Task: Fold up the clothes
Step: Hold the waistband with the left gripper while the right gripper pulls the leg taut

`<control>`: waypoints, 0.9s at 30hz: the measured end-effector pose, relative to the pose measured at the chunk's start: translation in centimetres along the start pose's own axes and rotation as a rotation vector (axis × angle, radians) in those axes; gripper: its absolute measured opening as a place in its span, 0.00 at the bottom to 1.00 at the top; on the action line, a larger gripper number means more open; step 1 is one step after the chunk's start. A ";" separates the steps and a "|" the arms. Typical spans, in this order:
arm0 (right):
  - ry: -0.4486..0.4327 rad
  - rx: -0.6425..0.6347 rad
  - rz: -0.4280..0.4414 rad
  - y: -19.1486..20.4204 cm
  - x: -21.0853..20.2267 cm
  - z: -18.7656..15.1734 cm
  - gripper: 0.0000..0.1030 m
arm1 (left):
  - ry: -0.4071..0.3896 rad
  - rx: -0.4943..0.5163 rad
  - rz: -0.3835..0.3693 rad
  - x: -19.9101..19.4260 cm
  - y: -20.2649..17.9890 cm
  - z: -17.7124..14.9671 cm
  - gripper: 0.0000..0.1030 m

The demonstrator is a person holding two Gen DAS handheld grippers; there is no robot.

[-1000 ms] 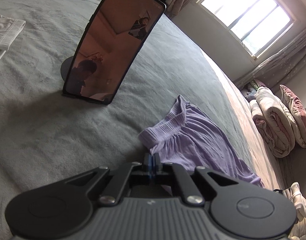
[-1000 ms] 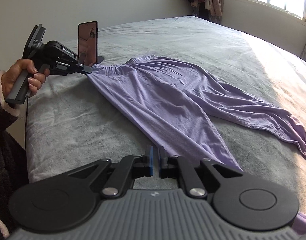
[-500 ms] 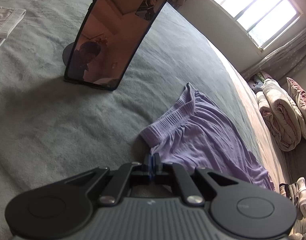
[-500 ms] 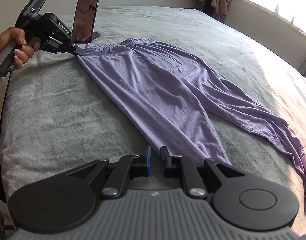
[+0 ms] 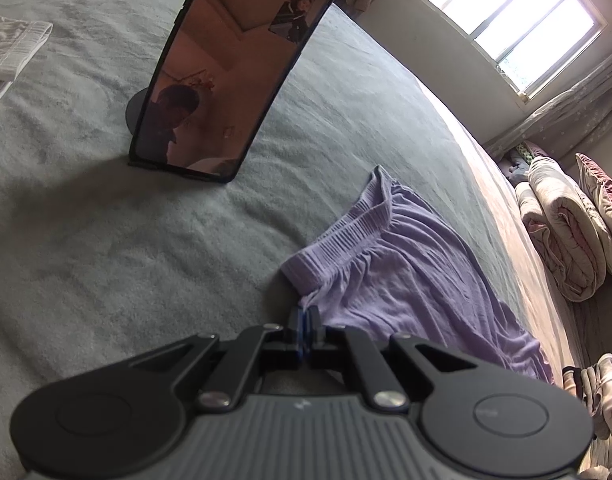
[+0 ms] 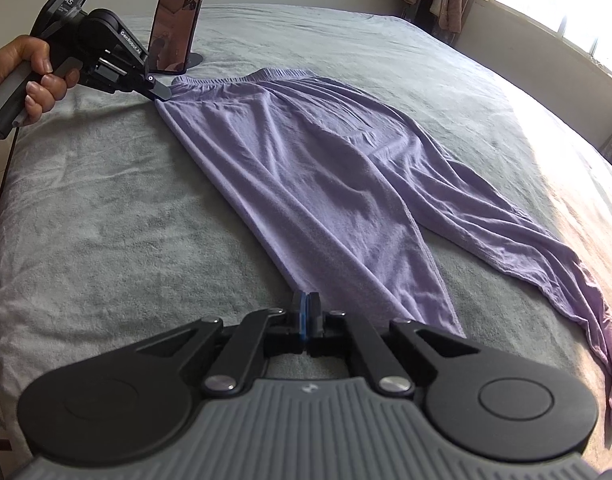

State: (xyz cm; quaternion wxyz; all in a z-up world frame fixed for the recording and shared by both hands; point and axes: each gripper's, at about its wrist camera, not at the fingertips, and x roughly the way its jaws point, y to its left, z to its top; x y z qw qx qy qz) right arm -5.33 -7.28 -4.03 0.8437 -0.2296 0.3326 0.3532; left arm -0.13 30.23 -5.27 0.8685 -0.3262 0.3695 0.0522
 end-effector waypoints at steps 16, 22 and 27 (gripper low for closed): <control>-0.003 -0.065 -0.090 1.0 0.5 -0.2 0.16 | 0.009 0.000 0.007 -0.5 0.9 -0.4 0.01; -0.002 -0.050 -0.079 0.8 0.7 0.2 0.35 | 0.015 0.001 0.005 -0.4 0.9 -0.4 0.01; -0.002 -0.036 -0.069 0.6 0.8 0.5 0.00 | 0.013 -0.004 -0.005 -0.6 1.0 -0.2 0.01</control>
